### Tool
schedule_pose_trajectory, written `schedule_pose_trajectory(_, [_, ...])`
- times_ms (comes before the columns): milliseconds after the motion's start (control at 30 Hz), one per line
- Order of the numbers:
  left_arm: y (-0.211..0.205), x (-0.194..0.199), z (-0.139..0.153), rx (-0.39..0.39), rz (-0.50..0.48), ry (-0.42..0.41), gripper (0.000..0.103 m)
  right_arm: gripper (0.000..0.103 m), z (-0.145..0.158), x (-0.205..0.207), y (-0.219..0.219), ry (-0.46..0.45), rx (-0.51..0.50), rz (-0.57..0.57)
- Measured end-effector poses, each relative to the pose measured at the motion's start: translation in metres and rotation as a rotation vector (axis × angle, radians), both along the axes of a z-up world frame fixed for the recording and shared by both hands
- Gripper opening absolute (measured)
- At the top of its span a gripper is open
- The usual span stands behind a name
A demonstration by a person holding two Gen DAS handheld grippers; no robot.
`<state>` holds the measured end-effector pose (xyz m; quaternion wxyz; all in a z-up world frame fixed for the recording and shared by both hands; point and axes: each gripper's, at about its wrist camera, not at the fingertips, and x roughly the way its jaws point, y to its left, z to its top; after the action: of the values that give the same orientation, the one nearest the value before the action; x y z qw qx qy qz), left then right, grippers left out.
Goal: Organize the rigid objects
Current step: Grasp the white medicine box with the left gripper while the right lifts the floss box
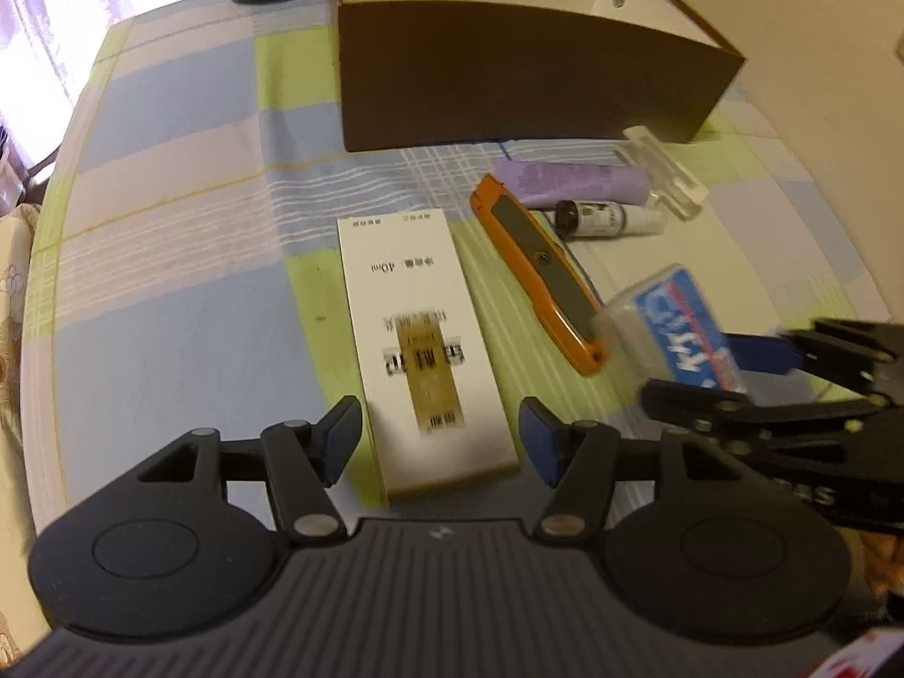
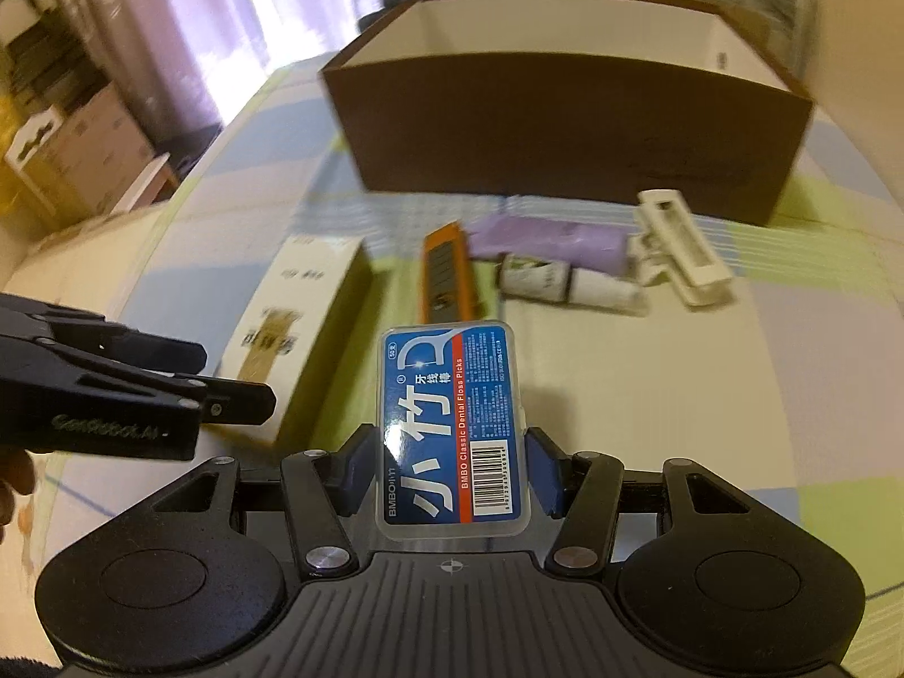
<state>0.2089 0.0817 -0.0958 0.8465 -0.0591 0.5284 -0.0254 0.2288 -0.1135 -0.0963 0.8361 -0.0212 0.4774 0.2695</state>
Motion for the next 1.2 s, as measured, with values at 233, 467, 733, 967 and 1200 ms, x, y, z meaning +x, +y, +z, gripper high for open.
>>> schedule_pose_trajectory(233, [-0.002, 0.028, -0.015, 0.035, 0.012, 0.037, 0.059, 0.053, 0.001, 0.013, -0.023, 0.005, 0.013, -0.072])
schedule_pose_trajectory(467, [-0.008, 0.047, -0.023, 0.084, 0.009, 0.044, 0.059, 0.052, -0.001, 0.026, -0.036, 0.022, 0.013, -0.112])
schedule_pose_trajectory(733, [-0.012, 0.058, -0.029, 0.121, 0.015, 0.048, 0.057, 0.052, -0.003, 0.039, -0.04, 0.032, 0.01, -0.099])
schedule_pose_trajectory(967, [-0.014, 0.054, -0.025, 0.131, 0.03, 0.021, 0.056, 0.053, -0.003, 0.046, -0.043, 0.033, 0.015, -0.07])
schedule_pose_trajectory(1200, [-0.014, 0.044, -0.015, 0.141, 0.063, -0.007, 0.056, 0.052, -0.001, 0.049, -0.048, 0.022, 0.027, -0.05])
